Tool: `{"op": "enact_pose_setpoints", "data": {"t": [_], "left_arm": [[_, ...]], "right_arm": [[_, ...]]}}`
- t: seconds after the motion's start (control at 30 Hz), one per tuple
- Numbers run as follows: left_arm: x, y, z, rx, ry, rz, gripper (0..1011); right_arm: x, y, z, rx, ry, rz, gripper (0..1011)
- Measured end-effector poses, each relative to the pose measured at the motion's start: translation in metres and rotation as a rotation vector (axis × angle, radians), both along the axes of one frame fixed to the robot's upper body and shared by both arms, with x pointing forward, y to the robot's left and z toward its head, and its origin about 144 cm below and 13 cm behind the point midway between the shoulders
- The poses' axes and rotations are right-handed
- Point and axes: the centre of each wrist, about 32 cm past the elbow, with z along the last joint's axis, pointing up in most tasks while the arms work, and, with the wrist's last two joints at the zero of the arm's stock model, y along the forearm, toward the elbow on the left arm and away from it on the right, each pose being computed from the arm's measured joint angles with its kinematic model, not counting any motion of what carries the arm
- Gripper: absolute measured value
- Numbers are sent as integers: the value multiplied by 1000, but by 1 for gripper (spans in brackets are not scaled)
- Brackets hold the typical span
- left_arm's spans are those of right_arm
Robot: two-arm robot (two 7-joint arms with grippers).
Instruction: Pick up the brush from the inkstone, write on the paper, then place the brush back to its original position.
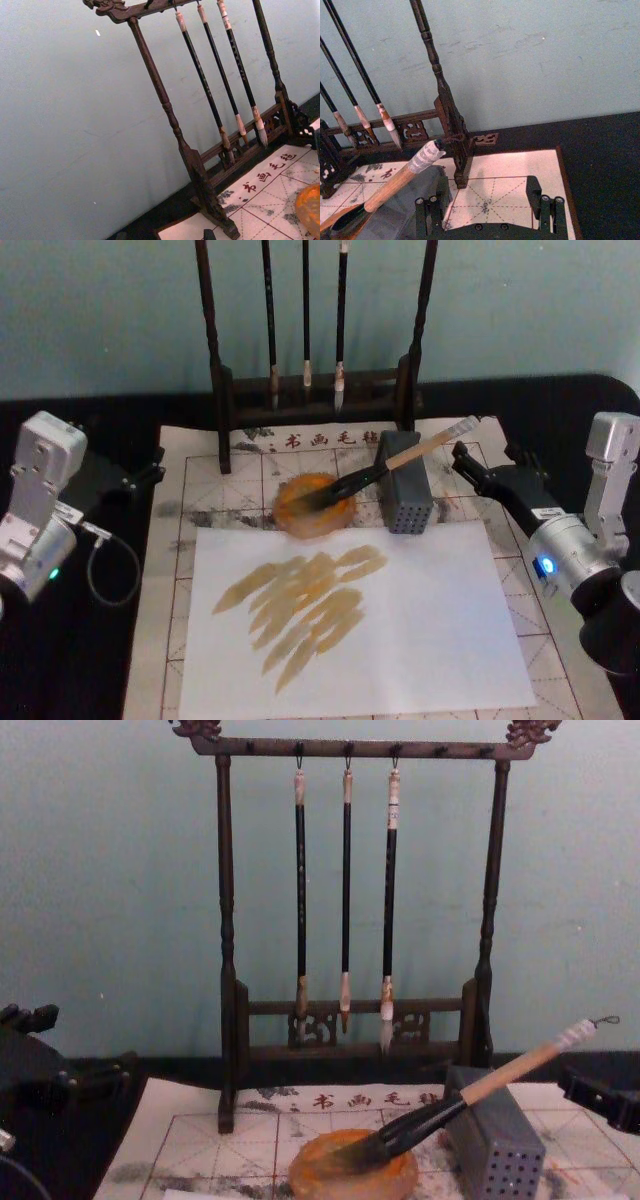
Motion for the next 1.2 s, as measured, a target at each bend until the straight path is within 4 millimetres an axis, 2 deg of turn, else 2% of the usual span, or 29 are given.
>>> {"op": "enact_pose_setpoints", "data": {"t": [1.2], "left_arm": [[0, 0, 0, 0, 0, 0, 1001]], "right_arm": [[0, 1, -1, -6, 1, 2, 1000]]}}
